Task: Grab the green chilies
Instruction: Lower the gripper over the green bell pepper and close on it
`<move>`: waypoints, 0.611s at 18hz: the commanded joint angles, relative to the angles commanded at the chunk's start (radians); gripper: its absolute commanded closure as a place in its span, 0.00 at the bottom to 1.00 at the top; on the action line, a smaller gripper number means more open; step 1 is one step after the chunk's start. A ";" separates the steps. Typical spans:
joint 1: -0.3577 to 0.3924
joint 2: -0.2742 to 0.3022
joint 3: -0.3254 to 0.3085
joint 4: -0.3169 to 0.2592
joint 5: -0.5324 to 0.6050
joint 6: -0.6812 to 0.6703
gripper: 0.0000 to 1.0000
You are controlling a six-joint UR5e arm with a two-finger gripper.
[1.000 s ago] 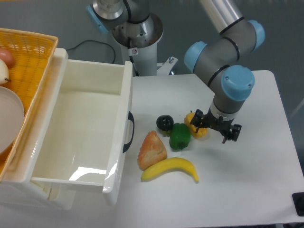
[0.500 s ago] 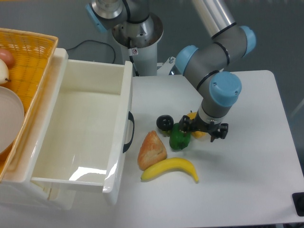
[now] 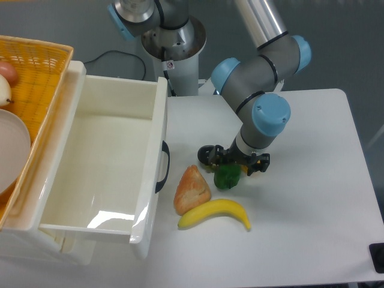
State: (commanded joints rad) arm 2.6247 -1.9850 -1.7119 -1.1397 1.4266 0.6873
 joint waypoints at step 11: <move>-0.005 -0.018 0.003 0.011 0.008 -0.003 0.01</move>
State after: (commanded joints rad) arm 2.6200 -2.0034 -1.7089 -1.1290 1.4343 0.6842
